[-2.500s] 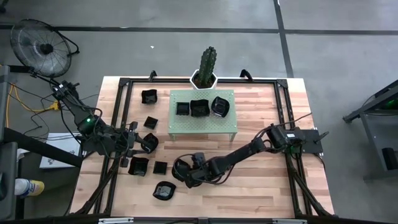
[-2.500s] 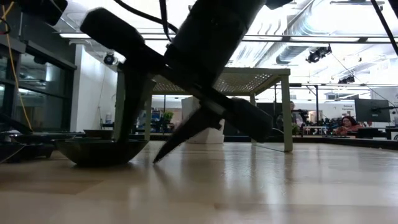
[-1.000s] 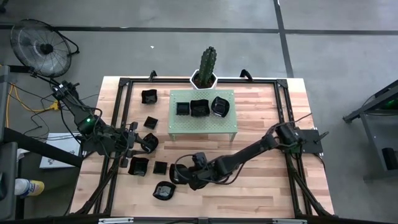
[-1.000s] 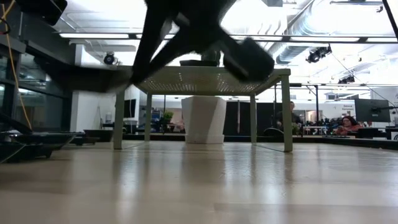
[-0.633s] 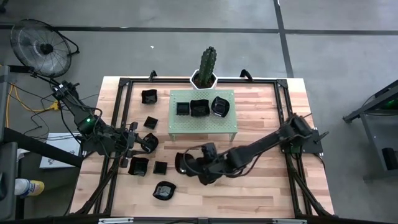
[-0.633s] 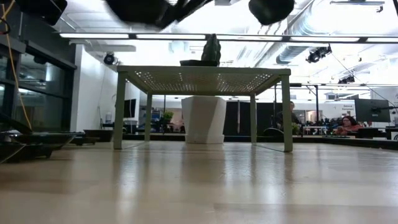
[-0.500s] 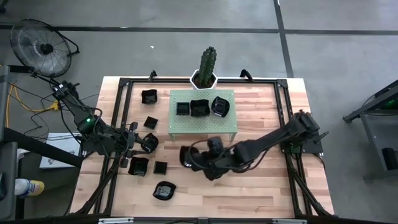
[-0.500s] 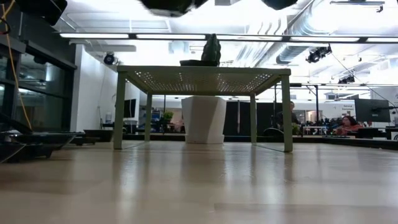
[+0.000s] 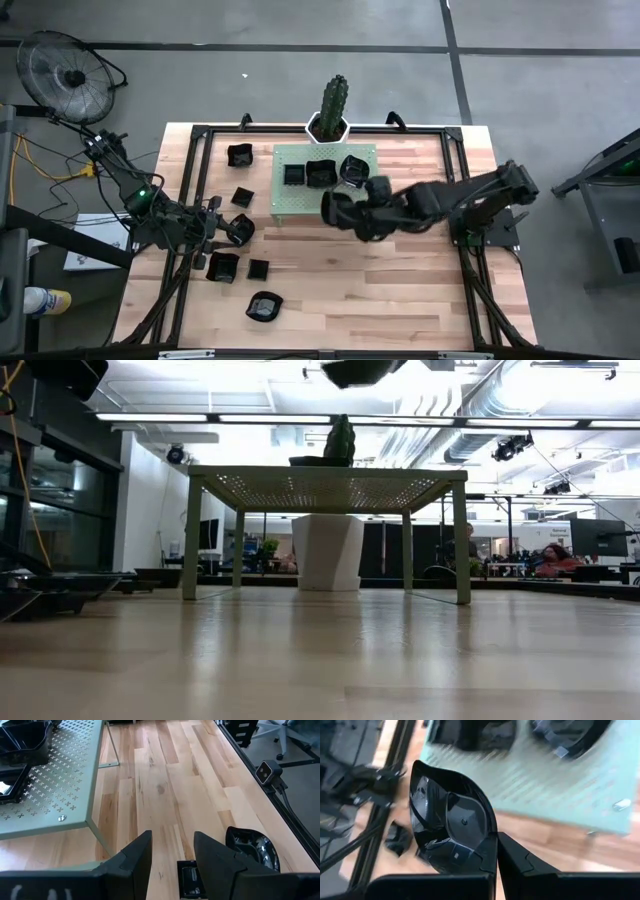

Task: Pick & Place Mini shaped plates
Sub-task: Stack the leaf shaped plate on top of the leaf shaped plates on the shelf

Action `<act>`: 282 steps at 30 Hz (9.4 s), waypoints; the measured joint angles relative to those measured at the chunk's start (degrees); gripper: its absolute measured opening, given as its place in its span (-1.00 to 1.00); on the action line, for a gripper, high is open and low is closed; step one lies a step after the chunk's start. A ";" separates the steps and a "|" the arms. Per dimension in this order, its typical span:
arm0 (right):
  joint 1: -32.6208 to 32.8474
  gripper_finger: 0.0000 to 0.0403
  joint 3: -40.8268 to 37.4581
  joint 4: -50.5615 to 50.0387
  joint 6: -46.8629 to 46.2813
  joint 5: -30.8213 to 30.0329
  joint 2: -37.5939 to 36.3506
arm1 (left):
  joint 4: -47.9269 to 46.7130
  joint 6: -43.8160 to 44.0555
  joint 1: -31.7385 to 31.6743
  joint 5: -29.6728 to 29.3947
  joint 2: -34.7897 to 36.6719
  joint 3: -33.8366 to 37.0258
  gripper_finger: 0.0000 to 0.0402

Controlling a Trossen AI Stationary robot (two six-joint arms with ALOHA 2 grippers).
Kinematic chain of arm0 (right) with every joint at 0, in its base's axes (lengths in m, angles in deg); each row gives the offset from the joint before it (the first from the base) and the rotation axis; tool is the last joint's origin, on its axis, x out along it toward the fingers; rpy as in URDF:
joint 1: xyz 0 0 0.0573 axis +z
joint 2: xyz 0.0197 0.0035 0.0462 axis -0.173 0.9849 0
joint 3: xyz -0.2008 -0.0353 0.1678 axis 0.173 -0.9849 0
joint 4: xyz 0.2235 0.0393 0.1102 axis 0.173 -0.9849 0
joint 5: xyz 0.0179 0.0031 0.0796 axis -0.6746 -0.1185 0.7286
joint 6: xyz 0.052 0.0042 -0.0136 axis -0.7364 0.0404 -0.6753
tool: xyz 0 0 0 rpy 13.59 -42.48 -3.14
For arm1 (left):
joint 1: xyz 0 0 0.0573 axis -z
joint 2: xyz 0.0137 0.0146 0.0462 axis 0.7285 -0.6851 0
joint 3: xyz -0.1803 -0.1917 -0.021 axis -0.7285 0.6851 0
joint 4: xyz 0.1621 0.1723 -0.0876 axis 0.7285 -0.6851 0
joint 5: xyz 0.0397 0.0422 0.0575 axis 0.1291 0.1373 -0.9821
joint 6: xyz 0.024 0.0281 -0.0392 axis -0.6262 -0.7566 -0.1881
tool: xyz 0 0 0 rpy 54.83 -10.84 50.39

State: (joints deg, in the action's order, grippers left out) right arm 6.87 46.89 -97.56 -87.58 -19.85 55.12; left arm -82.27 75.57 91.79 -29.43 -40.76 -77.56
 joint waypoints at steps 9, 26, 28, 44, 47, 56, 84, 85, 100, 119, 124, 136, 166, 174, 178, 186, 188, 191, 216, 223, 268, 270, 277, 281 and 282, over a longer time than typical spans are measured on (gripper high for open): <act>-8.62 -1.00 0.00 -5.77 4.89 1.64 -2.84 | -0.04 -0.02 0.00 -0.11 0.00 0.00 -0.29; -21.36 -1.00 0.00 -9.17 8.75 9.49 -2.45 | -0.04 1.22 -0.02 -0.04 0.00 0.00 -0.29; -22.17 -1.00 0.00 -9.92 8.77 9.49 -2.42 | -0.07 1.23 -0.01 -0.04 0.00 0.00 -0.29; -26.50 -1.00 0.00 -11.64 11.79 10.94 -1.88 | -0.05 1.25 -0.02 -0.08 -0.02 0.00 -0.29; -26.57 -1.00 0.00 -11.27 11.90 10.19 -1.16 | -0.02 1.29 -0.02 -0.33 0.00 0.00 -0.29; -26.93 -1.00 0.00 -10.80 16.24 10.51 -1.05 | -0.07 2.32 -0.02 -0.37 -0.04 0.00 -0.29; -32.34 -1.00 0.00 -4.09 31.84 19.05 -4.39 | -0.28 2.49 0.00 -1.27 -0.06 0.00 -0.29; -32.32 -1.00 0.00 -4.06 32.03 19.01 -4.39 | -0.28 2.49 -0.01 -1.48 -0.06 0.00 -0.29; -36.56 -1.00 -4.10 7.22 38.10 25.30 -5.36 | -0.15 2.75 -0.02 -3.96 -0.06 0.00 -0.29; -32.73 -1.00 -42.19 32.86 17.11 20.75 -37.04 | -0.08 6.11 0.00 -4.97 -0.04 0.02 -0.29; -28.71 -1.00 -42.21 32.71 12.46 16.19 -35.30 | -0.07 7.00 -0.02 -6.55 -0.04 0.02 -0.29; -27.56 -1.00 -42.21 37.24 11.22 17.87 -26.15 | -0.11 6.97 -0.01 -7.01 -0.06 0.02 -0.29; -27.71 -0.74 -42.21 37.66 10.15 15.67 -22.51 | -0.55 6.81 -0.01 -3.58 -0.04 0.02 -0.29; -27.71 -0.54 -42.21 37.70 11.90 16.55 -23.05 | -0.52 6.82 0.00 -3.58 -0.04 0.02 -0.29; -27.71 -0.50 -42.21 37.72 13.59 15.31 -25.11 | -0.50 6.84 -0.02 -3.58 -0.04 0.02 -0.29; -25.68 -0.49 -42.21 38.19 18.41 13.44 -33.23 | -0.07 7.26 0.00 -3.41 -0.04 0.02 -0.29; -23.27 -0.49 -42.21 38.55 20.04 13.08 -34.91 | -0.11 7.28 -0.02 -3.41 -0.06 0.02 -0.29; -19.13 -0.49 -42.21 38.51 21.27 12.71 -36.62 | -0.11 7.28 -0.01 -3.41 -0.05 0.02 -0.29; 14.54 -0.49 -42.21 41.13 13.54 -4.60 -25.40 | 0.50 19.90 -0.01 9.54 -9.96 0.00 -0.29; 18.47 -0.49 -42.21 41.16 13.54 -4.81 -23.97 | 4.84 33.49 -0.02 17.19 -23.60 0.00 -0.29; 26.82 -0.49 -42.21 41.35 17.75 -11.13 -24.00 | 23.39 70.63 0.00 31.12 -51.19 -2.54 -0.29; 26.82 -0.49 -42.21 41.35 17.78 -11.13 -24.00 | 23.68 70.42 0.00 30.99 -51.19 -2.54 -0.29; 26.82 -0.49 -42.21 41.35 17.91 -11.13 -24.00 | 24.34 70.28 0.00 31.21 -51.19 -2.54 -0.29; 26.82 -0.49 -42.21 41.33 18.23 -11.13 -24.00 | 24.93 70.27 0.00 31.23 -51.19 -2.54 -0.29; 26.82 -0.49 -42.21 41.32 18.26 -11.13 -24.00 | 25.13 70.27 0.00 31.23 -51.19 -2.54 -0.29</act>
State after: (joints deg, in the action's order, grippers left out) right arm 33.70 4.68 -56.24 -69.32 -30.98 31.13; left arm -57.15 145.84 91.79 1.81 -91.95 -80.09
